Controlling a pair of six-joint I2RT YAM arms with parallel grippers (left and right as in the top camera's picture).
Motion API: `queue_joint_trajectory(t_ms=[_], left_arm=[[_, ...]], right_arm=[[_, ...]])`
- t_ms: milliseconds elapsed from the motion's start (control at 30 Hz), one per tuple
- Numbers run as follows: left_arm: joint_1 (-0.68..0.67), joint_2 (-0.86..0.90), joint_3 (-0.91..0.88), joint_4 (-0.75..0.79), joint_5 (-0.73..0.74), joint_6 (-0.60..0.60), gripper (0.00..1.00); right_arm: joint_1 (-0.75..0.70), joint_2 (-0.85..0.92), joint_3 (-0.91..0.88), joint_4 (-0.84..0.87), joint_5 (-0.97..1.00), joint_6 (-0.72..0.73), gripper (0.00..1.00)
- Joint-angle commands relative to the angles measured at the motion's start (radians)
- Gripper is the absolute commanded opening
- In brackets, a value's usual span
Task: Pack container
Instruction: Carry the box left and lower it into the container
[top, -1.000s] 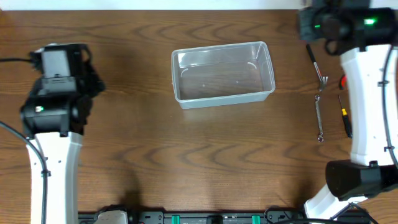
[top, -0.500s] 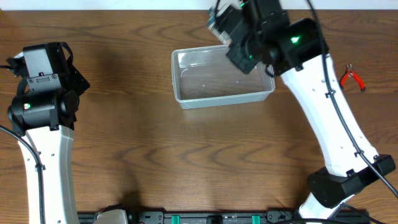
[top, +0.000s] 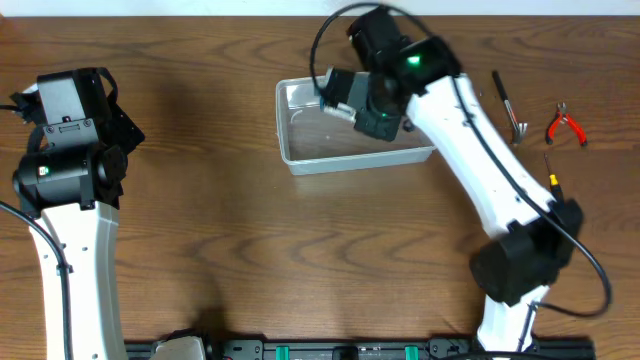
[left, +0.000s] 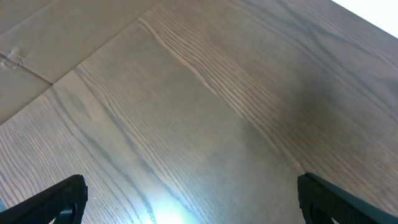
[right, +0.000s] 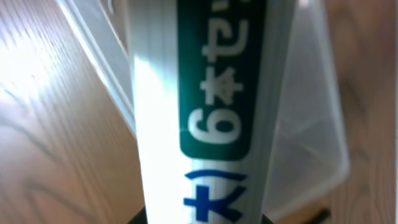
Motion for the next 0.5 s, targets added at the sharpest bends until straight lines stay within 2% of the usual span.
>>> queue_joint_trajectory(t_ms=[0, 467], left_arm=[[0.004, 0.003, 0.007, 0.000, -0.019, -0.010, 0.98], [0.004, 0.003, 0.008, 0.000, -0.019, -0.010, 0.98]], right_arm=[[-0.013, 0.042, -0.013, 0.024, -0.008, -0.091, 0.01], [-0.013, 0.190, -0.014, 0.027, -0.069, -0.084, 0.01]])
